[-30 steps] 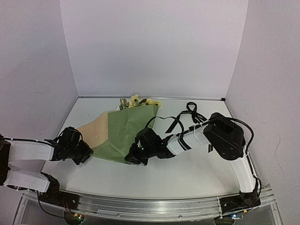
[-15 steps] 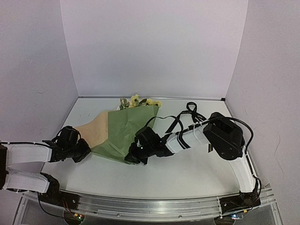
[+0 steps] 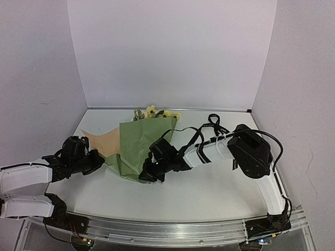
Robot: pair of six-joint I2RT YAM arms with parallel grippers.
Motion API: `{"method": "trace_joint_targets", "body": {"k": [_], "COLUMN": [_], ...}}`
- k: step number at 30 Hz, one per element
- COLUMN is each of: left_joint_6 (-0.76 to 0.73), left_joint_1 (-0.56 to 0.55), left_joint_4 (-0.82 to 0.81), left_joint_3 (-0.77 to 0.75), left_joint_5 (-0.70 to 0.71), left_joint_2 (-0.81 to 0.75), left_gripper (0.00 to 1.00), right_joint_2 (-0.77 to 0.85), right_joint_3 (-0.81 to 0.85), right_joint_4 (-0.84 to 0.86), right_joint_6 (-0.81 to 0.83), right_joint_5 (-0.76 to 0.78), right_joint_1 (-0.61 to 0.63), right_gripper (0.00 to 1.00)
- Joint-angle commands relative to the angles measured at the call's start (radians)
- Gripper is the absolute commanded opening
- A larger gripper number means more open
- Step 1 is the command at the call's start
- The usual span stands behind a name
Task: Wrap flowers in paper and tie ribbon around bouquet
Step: Pick up the two-thirds-folded wrapping paper from the center of the board, then unfold the 2/3-folded wrapping paper at the center of the board.
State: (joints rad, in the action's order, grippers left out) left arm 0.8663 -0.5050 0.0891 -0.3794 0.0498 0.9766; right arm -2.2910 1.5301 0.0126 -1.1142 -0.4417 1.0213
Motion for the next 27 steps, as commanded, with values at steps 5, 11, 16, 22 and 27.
{"method": "trace_joint_targets", "body": {"k": [5,11,16,22,27], "left_joint_6": [0.108,0.111,0.104,0.083,0.004], "left_joint_1": [-0.003,-0.003,-0.003,-0.003,-0.004], "left_joint_4": [0.042,0.042,0.038,0.021,-0.035], "left_joint_3": [0.032,0.035,0.036,0.038,0.018], "left_joint_5": [0.072,0.084,0.079,0.067,0.009], "left_joint_2": [0.021,0.014,0.01,-0.01,-0.021], "left_gripper": [0.0,0.0,0.0,0.0,0.0], "right_joint_2": [-0.053,-0.163,-0.233,-0.286,-0.309], "right_joint_3": [0.257,0.412,0.476,0.488,0.516], "right_joint_4": [-0.127,-0.128,-0.11,-0.088,-0.162], "right_joint_6": [0.08,0.042,0.034,0.039,0.087], "right_joint_5": [-0.125,-0.186,-0.223,-0.23,-0.204], "right_joint_1": [-0.005,-0.004,0.0,0.002,0.013], "right_gripper": [0.14,0.14,0.12,0.11,0.11]}}
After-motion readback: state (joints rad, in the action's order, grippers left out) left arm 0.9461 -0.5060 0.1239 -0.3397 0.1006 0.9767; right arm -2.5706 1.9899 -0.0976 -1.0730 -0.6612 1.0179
